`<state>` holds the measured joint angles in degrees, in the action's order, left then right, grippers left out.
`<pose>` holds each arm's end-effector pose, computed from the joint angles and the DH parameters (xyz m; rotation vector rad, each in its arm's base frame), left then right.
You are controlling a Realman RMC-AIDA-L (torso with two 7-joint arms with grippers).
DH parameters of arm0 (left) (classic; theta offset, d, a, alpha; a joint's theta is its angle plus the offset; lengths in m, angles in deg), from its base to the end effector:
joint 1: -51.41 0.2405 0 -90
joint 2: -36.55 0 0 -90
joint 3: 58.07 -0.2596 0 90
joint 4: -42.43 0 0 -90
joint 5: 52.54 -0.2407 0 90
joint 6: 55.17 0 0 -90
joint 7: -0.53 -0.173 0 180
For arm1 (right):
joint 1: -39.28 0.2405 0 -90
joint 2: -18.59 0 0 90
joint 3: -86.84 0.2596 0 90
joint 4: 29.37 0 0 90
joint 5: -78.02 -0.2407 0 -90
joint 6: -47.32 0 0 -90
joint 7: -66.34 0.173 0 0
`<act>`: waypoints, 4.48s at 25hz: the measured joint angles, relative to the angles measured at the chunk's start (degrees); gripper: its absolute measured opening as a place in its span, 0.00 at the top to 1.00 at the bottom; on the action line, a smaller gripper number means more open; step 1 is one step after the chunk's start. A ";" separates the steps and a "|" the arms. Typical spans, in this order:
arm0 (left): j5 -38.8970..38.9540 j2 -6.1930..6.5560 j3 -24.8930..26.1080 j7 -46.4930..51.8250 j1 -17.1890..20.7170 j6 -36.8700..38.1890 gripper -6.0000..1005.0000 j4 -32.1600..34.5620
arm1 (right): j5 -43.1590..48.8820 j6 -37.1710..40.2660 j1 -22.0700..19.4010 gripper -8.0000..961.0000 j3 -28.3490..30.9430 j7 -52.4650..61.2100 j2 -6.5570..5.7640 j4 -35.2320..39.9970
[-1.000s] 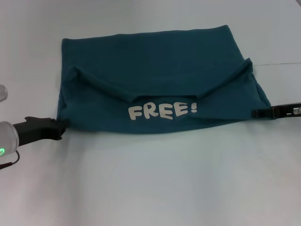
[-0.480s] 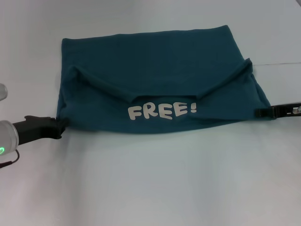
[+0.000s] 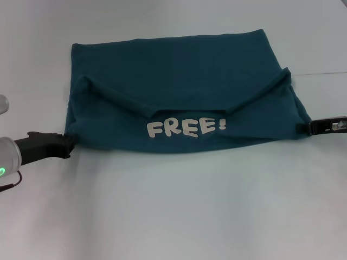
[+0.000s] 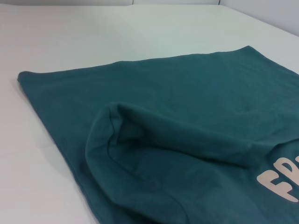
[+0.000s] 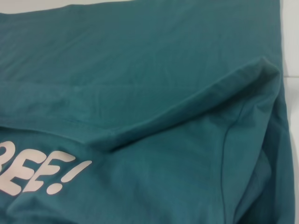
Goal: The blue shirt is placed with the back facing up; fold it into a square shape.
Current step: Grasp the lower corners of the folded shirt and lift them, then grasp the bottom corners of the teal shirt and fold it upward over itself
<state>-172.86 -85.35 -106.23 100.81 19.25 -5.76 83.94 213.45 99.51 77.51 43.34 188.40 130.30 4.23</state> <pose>-0.3121 0.4479 -0.0270 -2.2075 -0.9446 -0.2893 0.3535 0.4641 0.0310 -2.0619 1.2602 0.1235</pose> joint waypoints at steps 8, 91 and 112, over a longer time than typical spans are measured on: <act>0.00 0.00 0.00 0.00 0.14 0.15 0.93 0.21 | -0.62 -0.52 0.02 0.95 0.55 -0.26 0.06 0.40; -19.19 1.49 27.93 0.98 14.68 62.49 0.93 16.44 | 2.96 55.03 -24.50 0.91 18.38 -16.32 1.64 18.70; -16.46 5.58 35.93 7.42 -1.08 45.22 0.91 8.19 | 2.96 37.87 -5.05 0.89 21.10 -11.65 -0.39 14.55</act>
<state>-189.32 -79.77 -70.30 108.23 18.17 39.46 92.13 216.41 137.38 72.46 64.45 176.75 129.91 18.78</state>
